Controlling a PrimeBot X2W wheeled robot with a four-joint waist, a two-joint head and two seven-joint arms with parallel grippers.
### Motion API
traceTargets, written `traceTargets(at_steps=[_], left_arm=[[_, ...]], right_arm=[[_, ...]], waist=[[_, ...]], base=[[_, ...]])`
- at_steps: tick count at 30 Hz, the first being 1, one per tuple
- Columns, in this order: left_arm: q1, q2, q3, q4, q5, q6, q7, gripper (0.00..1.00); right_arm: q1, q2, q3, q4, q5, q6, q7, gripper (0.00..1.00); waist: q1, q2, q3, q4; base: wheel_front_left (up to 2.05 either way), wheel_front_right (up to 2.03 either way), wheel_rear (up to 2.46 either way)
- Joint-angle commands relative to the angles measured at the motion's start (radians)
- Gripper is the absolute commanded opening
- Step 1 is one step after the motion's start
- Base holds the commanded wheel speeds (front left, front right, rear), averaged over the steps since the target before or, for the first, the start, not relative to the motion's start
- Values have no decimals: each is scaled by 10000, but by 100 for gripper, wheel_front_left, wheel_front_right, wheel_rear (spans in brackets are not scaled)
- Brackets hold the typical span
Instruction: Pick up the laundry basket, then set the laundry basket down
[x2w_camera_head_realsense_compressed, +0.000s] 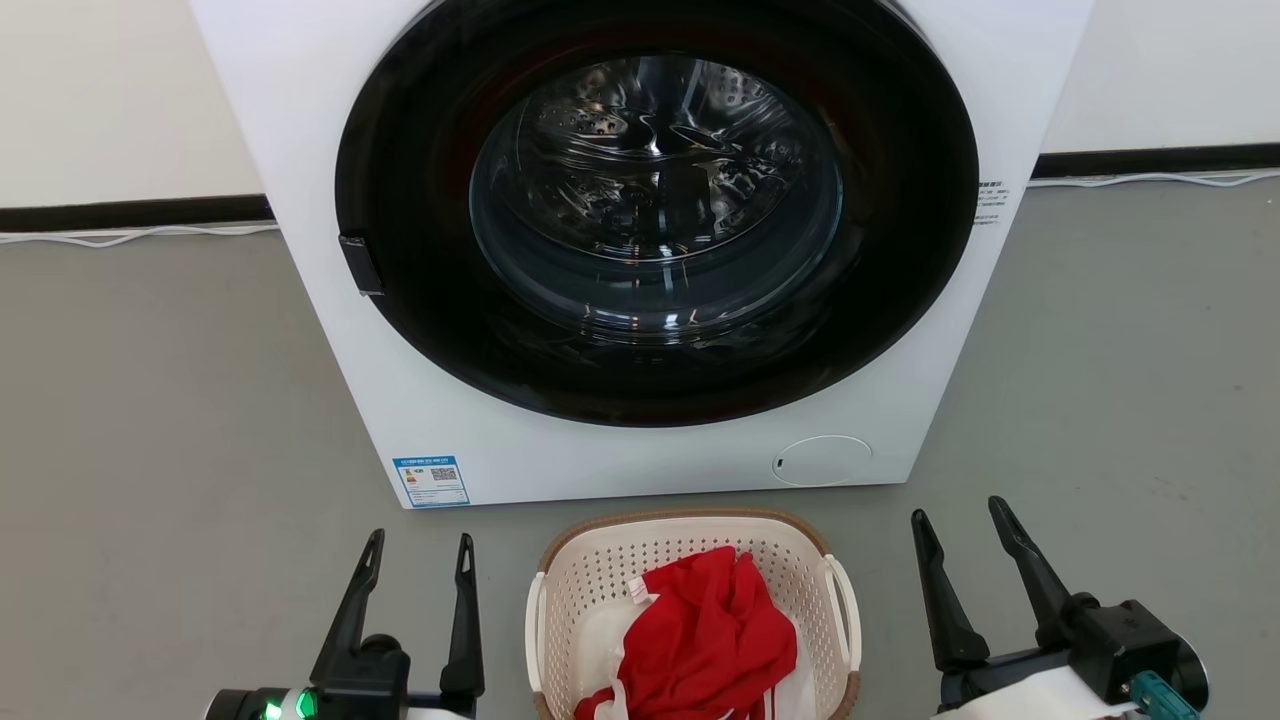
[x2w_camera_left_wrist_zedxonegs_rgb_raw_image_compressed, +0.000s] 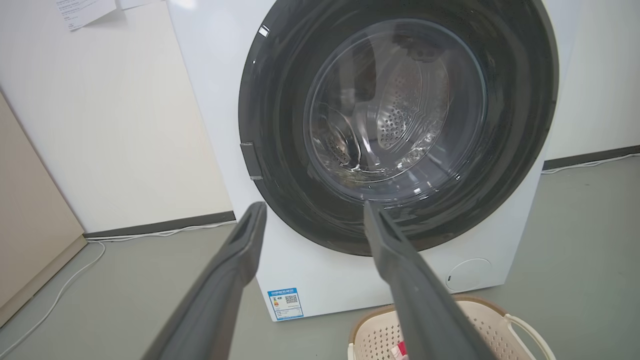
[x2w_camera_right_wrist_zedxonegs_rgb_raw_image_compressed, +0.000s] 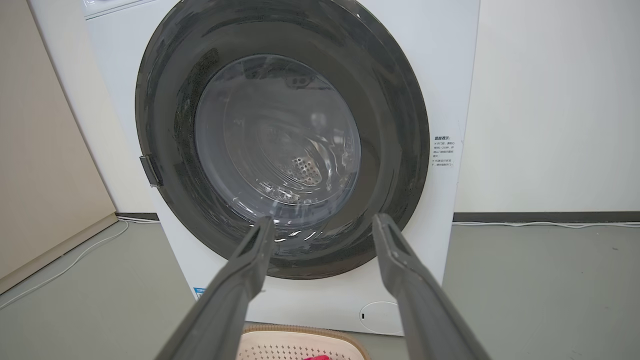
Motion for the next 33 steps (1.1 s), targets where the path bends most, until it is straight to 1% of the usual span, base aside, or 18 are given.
traceTargets(at_steps=[1, 25, 29, 33], left_arm=[[-228, -51, 381, -258, 154, -68, -91, 100], [-215, -371, 708, -5, 317, -459, -91, 100], [-313, -421, 776, 104, 241, -581, -91, 100], [-680, -472, 856, 280, 114, -825, -92, 100]], right_arm=[[-177, -95, 203, -246, -39, 71, -134, 100], [-264, -95, 227, -252, -15, 71, -134, 100], [-418, -95, 254, -239, 72, 71, -134, 100], [-787, -95, 276, -141, 99, 71, -134, 100]], waist=[[0, 0, 5, 1], [0, 0, 211, -3], [0, 0, 498, -5], [0, 0, 1034, 16]], base=[[0, 0, 0], [0, 0, 0], [0, 0, 0], [0, 0, 0]])
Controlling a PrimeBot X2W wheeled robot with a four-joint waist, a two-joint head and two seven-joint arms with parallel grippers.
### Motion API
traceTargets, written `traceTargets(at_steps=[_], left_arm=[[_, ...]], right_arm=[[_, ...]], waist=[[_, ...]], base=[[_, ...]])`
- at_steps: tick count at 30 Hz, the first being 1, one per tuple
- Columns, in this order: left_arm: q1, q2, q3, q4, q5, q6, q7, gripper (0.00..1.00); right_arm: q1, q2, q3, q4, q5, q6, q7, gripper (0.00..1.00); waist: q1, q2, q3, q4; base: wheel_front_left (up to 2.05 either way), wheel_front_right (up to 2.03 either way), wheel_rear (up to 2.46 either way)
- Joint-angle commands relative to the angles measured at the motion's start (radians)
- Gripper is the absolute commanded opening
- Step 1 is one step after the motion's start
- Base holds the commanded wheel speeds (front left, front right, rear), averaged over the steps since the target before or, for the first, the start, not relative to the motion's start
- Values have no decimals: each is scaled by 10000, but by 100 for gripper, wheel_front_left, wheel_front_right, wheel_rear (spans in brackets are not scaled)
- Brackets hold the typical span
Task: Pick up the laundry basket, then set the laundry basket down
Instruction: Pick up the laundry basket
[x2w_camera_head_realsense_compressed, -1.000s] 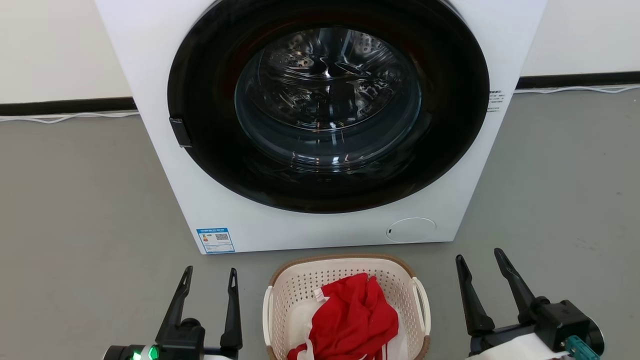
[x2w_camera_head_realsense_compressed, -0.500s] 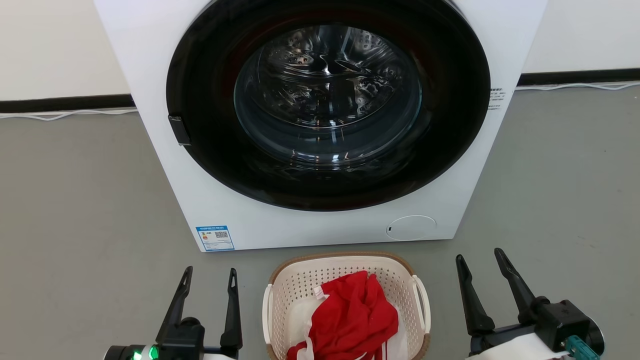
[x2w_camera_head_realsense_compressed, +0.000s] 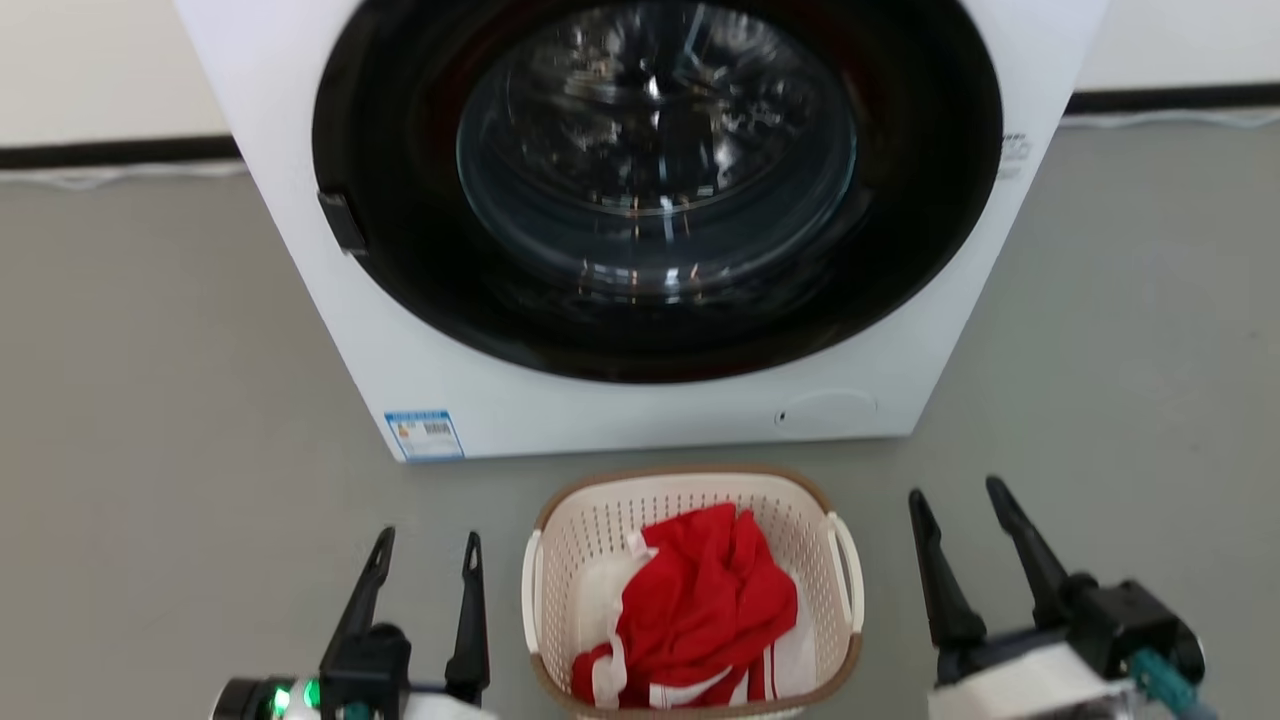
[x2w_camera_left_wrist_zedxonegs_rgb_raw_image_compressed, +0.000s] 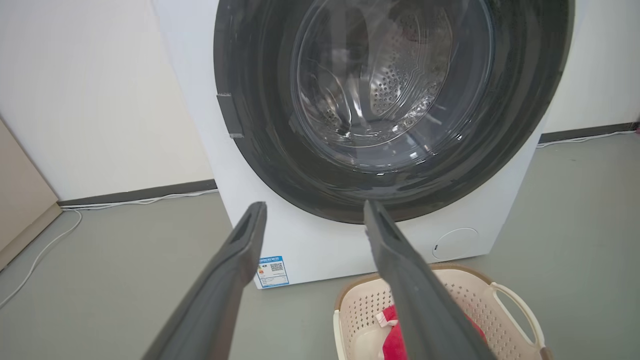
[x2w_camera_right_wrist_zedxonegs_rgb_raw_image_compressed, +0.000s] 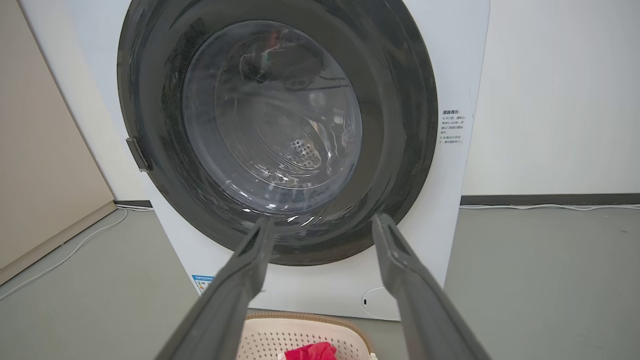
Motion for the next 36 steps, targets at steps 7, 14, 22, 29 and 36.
traceTargets(at_steps=[7, 14, 22, 29, 36], left_arm=[[-1829, -225, 594, 344, -351, -505, -61, 100], [-3671, -427, 818, 1460, -494, -927, -61, 100], [-5368, -546, 982, 2493, -573, -1168, -61, 100], [-6274, -583, 944, 3403, -627, -1293, -61, 100], [-6490, -587, 640, 4224, -931, -1386, -61, 100]], right_arm=[[-1746, -91, -28, 238, 195, 71, -122, 100], [-3423, -91, -449, 1006, 147, 71, -122, 100], [-4835, -91, -759, 1686, 26, 71, -122, 100], [-5508, -91, -780, 2273, -38, 71, -122, 100], [-5626, -91, -881, 3130, -3, 71, -122, 100]], waist=[[0, 0, 1805, 89], [0, 0, 3778, 177], [0, 0, 5404, 251], [0, 0, 6340, 277], [0, 0, 6673, 215]], base=[[0, 0, 0], [0, 0, 0], [0, 0, 0], [0, 0, 0], [0, 0, 0]])
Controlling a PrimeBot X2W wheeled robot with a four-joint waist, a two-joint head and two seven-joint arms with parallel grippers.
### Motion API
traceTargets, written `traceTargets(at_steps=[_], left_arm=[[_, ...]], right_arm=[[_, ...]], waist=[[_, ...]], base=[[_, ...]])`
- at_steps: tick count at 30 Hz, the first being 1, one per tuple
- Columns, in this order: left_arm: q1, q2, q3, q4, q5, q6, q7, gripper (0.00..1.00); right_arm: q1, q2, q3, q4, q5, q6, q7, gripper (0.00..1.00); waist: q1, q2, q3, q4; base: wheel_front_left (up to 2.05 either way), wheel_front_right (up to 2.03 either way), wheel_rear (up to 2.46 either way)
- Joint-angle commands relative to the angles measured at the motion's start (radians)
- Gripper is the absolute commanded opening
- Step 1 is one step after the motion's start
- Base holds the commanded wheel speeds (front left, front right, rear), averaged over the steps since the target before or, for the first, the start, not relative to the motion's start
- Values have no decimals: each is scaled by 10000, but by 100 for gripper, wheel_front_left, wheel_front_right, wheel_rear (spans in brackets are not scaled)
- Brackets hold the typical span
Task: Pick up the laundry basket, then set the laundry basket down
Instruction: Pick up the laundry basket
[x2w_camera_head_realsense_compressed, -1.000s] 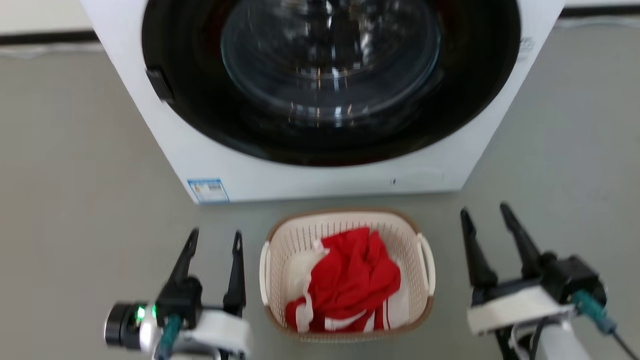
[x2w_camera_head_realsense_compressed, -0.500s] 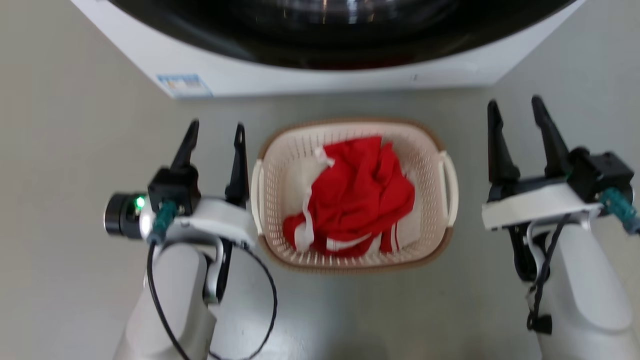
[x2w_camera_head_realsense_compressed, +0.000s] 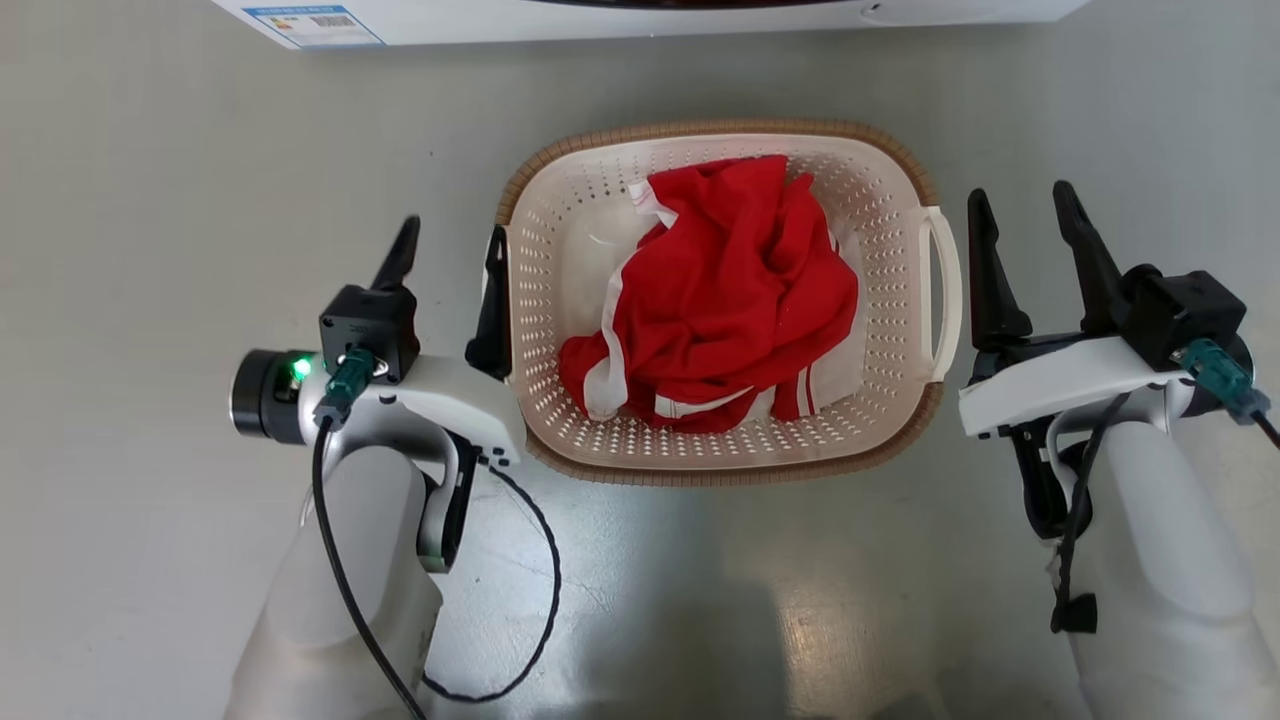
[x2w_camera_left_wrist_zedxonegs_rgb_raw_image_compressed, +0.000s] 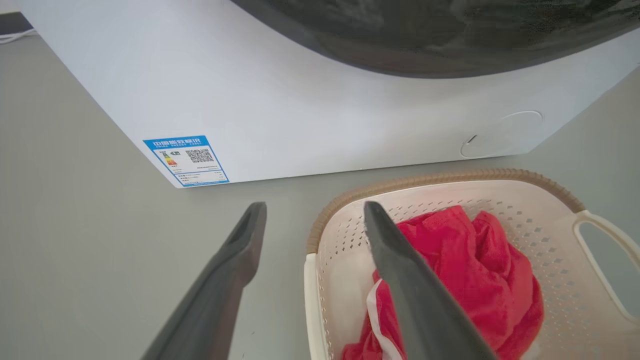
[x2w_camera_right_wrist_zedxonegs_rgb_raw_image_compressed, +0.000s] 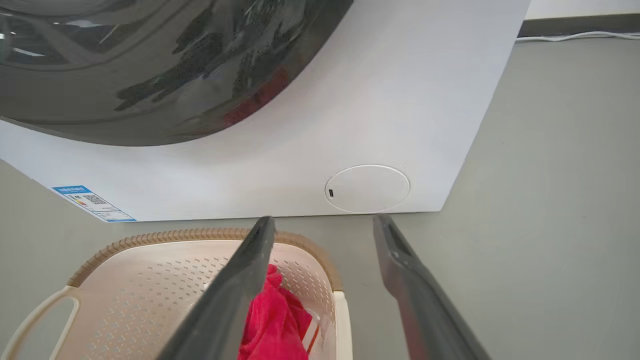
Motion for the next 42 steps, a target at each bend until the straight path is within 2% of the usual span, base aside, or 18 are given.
traceTargets(at_steps=[1, 10, 19, 42], left_arm=[[-81, 162, 164, 30, -147, -100, -51, 100], [-543, 161, -188, 1332, -534, -223, -51, 100], [-1102, 161, -448, 2640, -1225, -277, -51, 100], [-2145, 160, -1020, 4290, -2136, -336, -51, 100]], right_arm=[[-71, 61, 123, 18, 32, 69, -109, 100], [-492, 61, -7, 1265, 46, 69, -109, 100], [-994, 61, 302, 2440, 279, 69, -109, 100], [-1862, 61, 719, 3823, 322, 69, -109, 100]], waist=[[0, 0, 98, -41], [0, 0, 585, -130], [0, 0, 1083, -106], [0, 0, 2063, 50]], base=[[0, 0, 0], [0, 0, 0], [0, 0, 0], [0, 0, 0]])
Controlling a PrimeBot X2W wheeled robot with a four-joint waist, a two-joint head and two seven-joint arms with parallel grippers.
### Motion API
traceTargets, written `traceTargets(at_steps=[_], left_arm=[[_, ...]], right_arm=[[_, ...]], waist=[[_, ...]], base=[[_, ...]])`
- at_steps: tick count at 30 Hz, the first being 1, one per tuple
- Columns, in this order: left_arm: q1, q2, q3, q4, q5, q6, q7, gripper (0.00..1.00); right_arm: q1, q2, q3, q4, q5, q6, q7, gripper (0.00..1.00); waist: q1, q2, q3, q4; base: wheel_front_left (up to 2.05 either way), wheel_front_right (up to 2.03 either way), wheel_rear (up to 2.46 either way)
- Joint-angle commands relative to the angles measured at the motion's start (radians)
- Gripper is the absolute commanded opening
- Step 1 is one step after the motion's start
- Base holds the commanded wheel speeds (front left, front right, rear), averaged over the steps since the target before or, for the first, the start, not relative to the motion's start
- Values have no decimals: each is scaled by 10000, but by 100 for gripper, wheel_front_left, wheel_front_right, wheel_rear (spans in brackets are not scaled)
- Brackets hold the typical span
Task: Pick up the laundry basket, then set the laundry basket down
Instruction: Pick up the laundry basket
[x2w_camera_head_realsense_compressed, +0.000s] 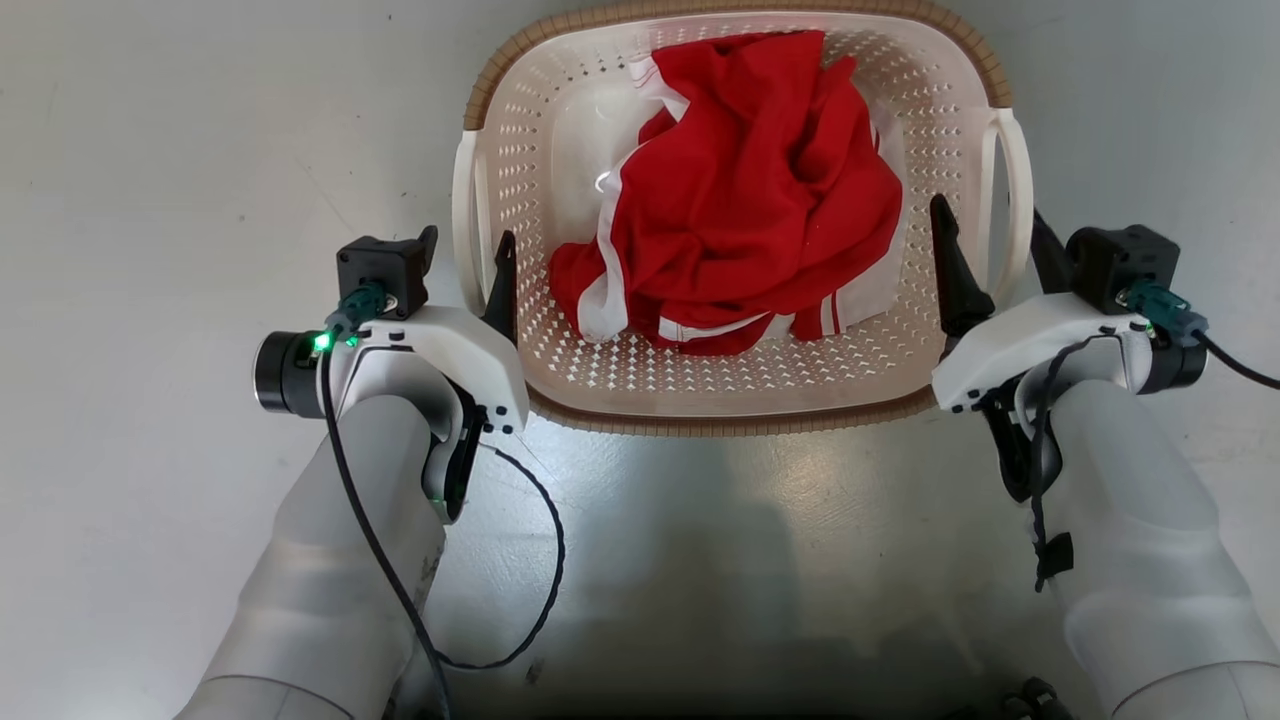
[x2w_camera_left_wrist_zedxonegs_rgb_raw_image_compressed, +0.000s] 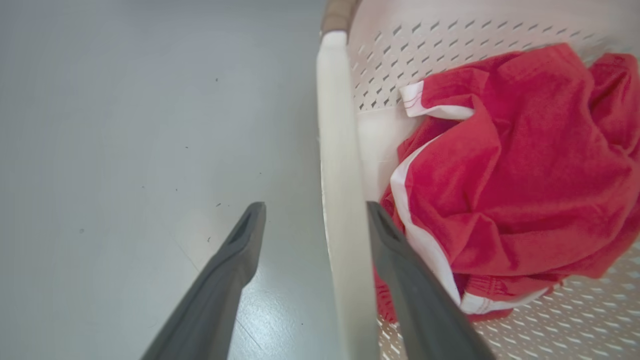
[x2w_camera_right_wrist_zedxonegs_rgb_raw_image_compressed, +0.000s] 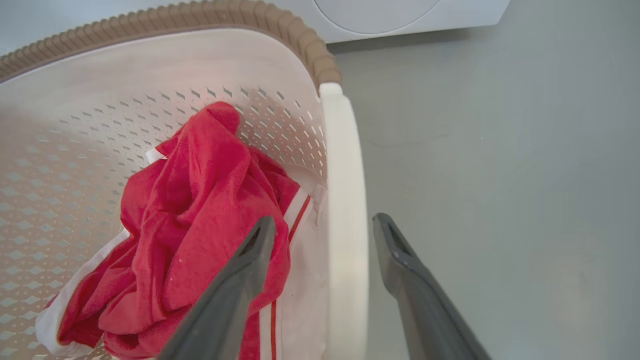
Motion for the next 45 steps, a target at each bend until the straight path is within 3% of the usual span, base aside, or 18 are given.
traceTargets(at_steps=[1, 9, 11, 14, 16, 18, 20, 21, 32, 45], left_arm=[[92, 191, 130, -5, -57, -11, -51, 100], [-306, 191, -222, 354, -285, -2, -51, 100], [-380, 191, -281, 469, -362, 8, -51, 100], [-457, 191, -405, 624, -483, 12, -51, 100], [-505, 191, -501, 678, -553, 31, -51, 100], [-542, 191, -623, 715, -635, 45, -51, 64], [-574, 191, -742, 706, -735, 55, -51, 14], [-580, 191, -810, 692, -779, 58, -51, 0], [-451, 191, -1340, 681, -1139, 165, -51, 0], [209, 191, -1519, 1131, -1490, 169, -51, 0]], right_arm=[[115, 122, 234, 22, -2, 63, -109, 100], [-192, 122, 230, 435, -19, 63, -109, 100], [-257, 122, 247, 511, -25, 63, -109, 89], [-353, 122, 281, 624, -18, 63, -109, 58], [-405, 122, 308, 692, -14, 63, -109, 45], [-447, 122, 338, 801, -11, 63, -109, 31], [-489, 122, 357, 922, -15, 63, -109, 12], [-506, 122, 356, 952, -35, 63, -109, 0], [-467, 122, 413, 1426, 156, 63, -109, 0], [-165, 122, 919, 2538, 763, 63, -109, 0]], waist=[[0, 0, 23, 18], [0, 0, 172, 73], [0, 0, 187, 83], [0, 0, 181, 83], [0, 0, 173, 83], [0, 0, 156, 86], [0, 0, 127, 84], [0, 0, 109, 83], [0, 0, -359, 49], [0, 0, -1838, -86]], base=[[0, 0, 0], [0, 0, 0], [0, 0, 0], [0, 0, 0], [0, 0, 0], [0, 0, 0], [0, 0, 0], [0, 0, 0], [0, 0, 0], [0, 0, 0]])
